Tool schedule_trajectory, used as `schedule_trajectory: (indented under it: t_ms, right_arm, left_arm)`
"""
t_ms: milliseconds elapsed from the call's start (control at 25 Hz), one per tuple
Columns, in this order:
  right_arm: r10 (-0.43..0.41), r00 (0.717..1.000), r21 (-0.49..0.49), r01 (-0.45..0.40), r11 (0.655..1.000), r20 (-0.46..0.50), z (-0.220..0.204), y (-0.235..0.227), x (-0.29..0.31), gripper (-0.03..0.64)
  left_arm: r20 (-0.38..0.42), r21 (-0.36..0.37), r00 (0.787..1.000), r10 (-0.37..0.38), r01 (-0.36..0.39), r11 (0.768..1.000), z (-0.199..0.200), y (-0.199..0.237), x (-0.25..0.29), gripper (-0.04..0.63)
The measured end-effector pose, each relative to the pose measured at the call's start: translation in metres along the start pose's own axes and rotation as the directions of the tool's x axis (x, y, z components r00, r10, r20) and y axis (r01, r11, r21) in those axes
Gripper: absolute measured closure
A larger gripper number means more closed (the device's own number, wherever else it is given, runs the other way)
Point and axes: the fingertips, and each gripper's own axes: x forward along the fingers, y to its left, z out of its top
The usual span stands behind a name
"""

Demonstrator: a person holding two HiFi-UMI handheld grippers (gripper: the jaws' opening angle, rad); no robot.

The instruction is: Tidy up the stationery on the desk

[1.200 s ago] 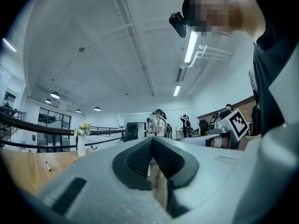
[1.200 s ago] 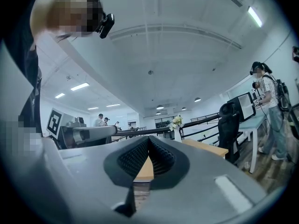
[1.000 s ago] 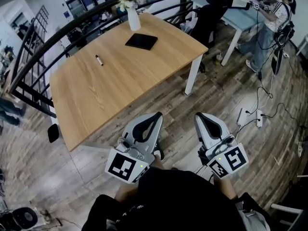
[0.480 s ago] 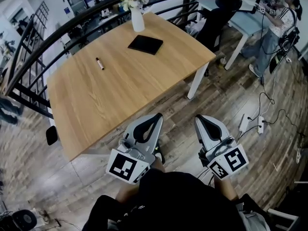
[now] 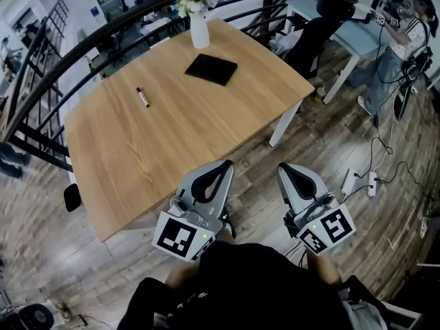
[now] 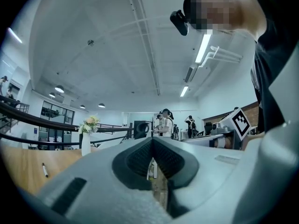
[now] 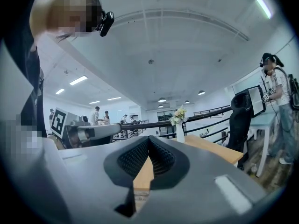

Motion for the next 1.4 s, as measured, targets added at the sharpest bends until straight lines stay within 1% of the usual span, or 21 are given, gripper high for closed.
schedule_trajectory:
  t_ms: [480,800,1000,1240,1400]
  right_arm:
    - [0.012,1.000,-0.005,-0.012,1.000,-0.014,0.011,-0.015,0.074,0.609]
    - [0.031,0.999,-0.009,-0.032,0.999,-0.008,0.015,-0.021,0.133,0.609]
    - [0.042,0.999,-0.012,-0.042,0.999,0.000,0.017,-0.023,0.165,0.609]
    - [0.076,0.997,-0.012,-0.076,0.997,-0.007,0.011,-0.021,0.191,0.608]
    - [0.095,0.995,-0.016,-0.095,0.995,-0.017,0.009,-0.032,0.207,0.609]
  left_arm:
    - [0.001,0.002,1.000,0.020,-0.020,1.000,0.008,0.074,0.021,0.612]
    - [0.005,0.019,0.999,0.042,-0.042,0.999,0.011,0.131,0.028,0.612]
    - [-0.002,0.032,0.998,0.055,-0.055,0.998,0.012,0.159,0.028,0.612]
    - [0.002,0.011,0.994,0.105,-0.105,0.994,0.004,0.184,0.022,0.612]
    - [-0.008,0.000,0.991,0.131,-0.131,0.991,-0.002,0.195,0.029,0.612]
